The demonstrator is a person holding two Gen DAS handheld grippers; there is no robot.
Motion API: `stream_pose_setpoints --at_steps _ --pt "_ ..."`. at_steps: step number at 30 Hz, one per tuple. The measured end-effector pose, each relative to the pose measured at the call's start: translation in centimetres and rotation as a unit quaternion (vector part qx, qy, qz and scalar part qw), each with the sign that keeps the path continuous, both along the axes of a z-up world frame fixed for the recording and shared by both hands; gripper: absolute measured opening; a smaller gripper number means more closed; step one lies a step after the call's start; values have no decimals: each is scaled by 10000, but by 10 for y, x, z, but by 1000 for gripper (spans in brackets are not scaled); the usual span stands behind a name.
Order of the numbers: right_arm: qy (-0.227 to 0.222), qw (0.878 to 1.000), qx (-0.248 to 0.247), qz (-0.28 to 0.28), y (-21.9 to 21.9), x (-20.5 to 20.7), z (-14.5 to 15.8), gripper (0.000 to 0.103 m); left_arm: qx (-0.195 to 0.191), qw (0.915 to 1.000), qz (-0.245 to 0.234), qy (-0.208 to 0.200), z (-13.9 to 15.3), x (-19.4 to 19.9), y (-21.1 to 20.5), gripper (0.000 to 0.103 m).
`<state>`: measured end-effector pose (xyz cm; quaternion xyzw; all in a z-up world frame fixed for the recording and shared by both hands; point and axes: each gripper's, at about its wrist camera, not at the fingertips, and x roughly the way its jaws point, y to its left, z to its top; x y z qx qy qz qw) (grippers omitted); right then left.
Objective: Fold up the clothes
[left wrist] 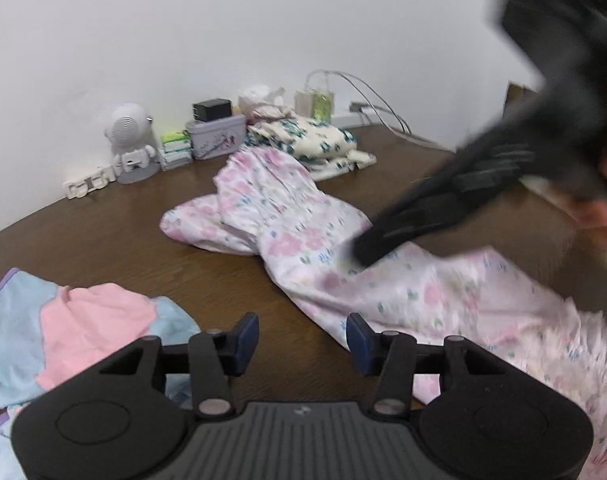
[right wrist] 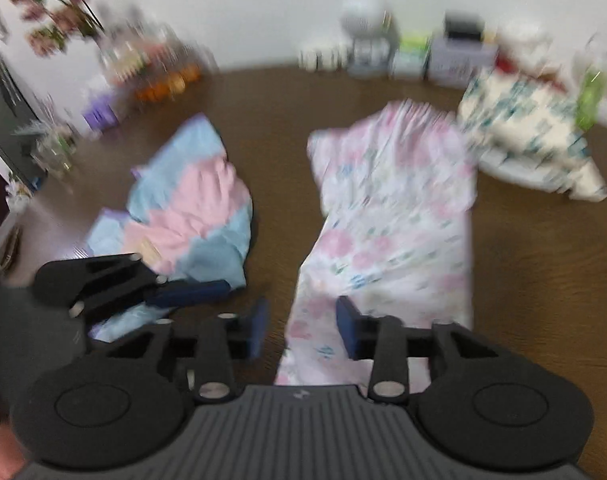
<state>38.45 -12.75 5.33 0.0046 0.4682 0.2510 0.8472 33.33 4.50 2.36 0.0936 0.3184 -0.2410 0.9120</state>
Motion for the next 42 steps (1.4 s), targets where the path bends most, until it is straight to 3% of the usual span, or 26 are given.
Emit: stream_pose_setpoints --at_steps 5,9,16,23,24,25,27,30,36,42 --pt "-186 9997 -106 -97 -44 -33 7 39 -156 9997 176 -86 23 38 -2 46" --pt "-301 9994 -28 179 -50 -49 -2 35 390 9991 -6 -168 24 82 -38 22" --pt "-519 9898 -793 1061 -3 -67 -31 35 1356 9906 133 -77 -12 131 -82 19" --pt "-634 9928 -542 859 -13 -78 -22 35 1247 9915 354 70 -25 139 -73 23" --pt "-696 9942 -363 734 -23 -83 -16 36 1188 9919 444 -48 -20 133 -71 34" --pt "-789 9951 -182 572 -35 -92 -8 38 1122 9919 551 -200 -14 126 -69 37" --pt "-933 9953 108 214 -63 -112 6 50 978 9919 626 -515 -1 102 -63 49" --pt "-987 9940 328 -343 -108 -145 16 54 889 9914 555 -783 14 63 -56 70" --pt "-516 9871 527 -1421 -170 -215 0 54 1180 9912 1 -604 12 -12 -63 73" --pt "-238 9712 1136 -2081 -193 -277 -33 54 1319 9892 -350 -529 -1 -54 -89 73"
